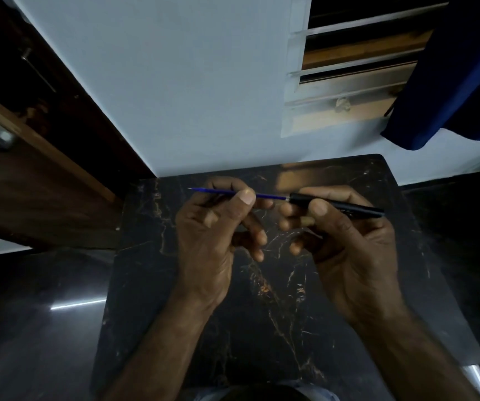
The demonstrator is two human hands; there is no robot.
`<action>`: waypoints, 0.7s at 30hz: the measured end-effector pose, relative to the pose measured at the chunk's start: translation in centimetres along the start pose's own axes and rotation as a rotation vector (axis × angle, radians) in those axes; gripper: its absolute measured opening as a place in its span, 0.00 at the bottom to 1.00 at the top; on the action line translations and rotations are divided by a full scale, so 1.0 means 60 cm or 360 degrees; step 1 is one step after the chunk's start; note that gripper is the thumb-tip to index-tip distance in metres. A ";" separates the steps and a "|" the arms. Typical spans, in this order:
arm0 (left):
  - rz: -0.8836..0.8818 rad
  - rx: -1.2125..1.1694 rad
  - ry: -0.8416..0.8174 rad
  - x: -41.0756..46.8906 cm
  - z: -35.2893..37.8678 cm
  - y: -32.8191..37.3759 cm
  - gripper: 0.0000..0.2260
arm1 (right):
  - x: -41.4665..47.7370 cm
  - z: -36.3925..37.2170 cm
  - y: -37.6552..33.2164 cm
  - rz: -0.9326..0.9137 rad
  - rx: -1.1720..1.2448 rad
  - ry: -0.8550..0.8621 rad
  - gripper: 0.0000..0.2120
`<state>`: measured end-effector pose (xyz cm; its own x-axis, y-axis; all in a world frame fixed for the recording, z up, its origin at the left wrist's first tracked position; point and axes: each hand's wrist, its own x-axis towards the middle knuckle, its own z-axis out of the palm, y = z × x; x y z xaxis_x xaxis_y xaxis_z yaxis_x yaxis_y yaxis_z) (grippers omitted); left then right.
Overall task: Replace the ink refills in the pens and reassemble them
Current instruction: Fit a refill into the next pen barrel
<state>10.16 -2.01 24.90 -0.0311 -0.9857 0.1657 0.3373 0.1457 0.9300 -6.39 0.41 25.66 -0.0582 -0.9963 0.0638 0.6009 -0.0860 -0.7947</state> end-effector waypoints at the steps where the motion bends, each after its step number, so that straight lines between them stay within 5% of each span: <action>1: 0.0008 0.0055 -0.0035 -0.003 0.000 0.000 0.03 | -0.001 0.001 0.003 0.0004 0.0001 0.0001 0.12; 5: 0.0049 0.0312 -0.0159 -0.011 0.003 0.003 0.03 | -0.006 0.006 0.008 0.0009 0.0022 0.0018 0.11; 11: -0.0108 0.0183 -0.0167 -0.017 0.008 0.018 0.23 | -0.011 0.013 0.004 -0.0007 0.0059 0.0044 0.11; 21: -0.0075 0.0116 -0.0233 -0.028 0.018 0.018 0.22 | -0.019 0.034 0.019 0.0045 0.0107 -0.0036 0.06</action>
<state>9.56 -0.12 25.95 -0.1838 -0.9695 0.1622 0.2633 0.1104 0.9584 -4.00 1.41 25.93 -0.0225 -0.9982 0.0562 0.6542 -0.0572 -0.7541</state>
